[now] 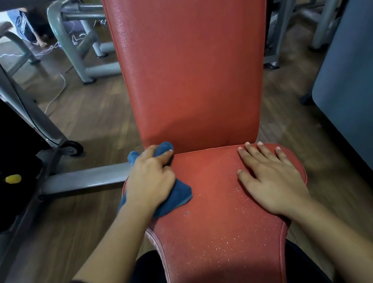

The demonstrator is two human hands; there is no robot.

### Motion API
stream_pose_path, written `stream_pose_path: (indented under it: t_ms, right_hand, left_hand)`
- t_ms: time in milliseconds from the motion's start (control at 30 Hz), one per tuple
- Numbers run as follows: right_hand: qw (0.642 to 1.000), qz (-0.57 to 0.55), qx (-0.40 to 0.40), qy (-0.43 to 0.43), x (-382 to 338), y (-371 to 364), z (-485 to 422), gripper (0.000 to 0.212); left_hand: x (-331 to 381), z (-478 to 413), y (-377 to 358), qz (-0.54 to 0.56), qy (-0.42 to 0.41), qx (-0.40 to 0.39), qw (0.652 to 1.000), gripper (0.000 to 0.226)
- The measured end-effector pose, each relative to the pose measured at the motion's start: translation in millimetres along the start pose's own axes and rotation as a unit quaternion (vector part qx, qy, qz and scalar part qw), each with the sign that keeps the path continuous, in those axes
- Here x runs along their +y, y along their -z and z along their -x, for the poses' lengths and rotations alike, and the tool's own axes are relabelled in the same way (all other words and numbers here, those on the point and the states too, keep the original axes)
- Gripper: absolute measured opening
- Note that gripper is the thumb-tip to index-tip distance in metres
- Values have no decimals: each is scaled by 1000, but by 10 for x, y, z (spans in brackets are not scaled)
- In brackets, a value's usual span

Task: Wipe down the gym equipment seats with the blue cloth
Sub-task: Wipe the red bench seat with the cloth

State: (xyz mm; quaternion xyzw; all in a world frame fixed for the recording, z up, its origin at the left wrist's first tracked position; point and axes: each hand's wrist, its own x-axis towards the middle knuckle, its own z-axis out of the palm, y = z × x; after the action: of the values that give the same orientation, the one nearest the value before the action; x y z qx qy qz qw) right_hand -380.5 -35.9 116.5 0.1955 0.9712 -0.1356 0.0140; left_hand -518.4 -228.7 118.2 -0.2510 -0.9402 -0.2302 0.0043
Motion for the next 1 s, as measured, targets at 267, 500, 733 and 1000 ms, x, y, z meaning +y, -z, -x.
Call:
stream_pose_path:
  t_ms: [267, 500, 733, 1000]
  right_hand:
    - [1000, -1, 1, 2, 9, 6, 5, 63]
    - [1000, 3, -1, 0, -2, 17, 0, 59]
    - [1000, 1, 0, 3, 2, 14, -16, 60]
    - [1000, 0, 6, 4, 3, 3, -7, 59]
  left_hand:
    - [75, 453, 76, 51, -93, -67, 992, 60]
    - [229, -23, -162, -3, -61, -29, 998, 55]
    - [158, 179, -79, 36, -108, -94, 989, 59]
    - [611, 88, -289, 45, -118, -75, 989, 61]
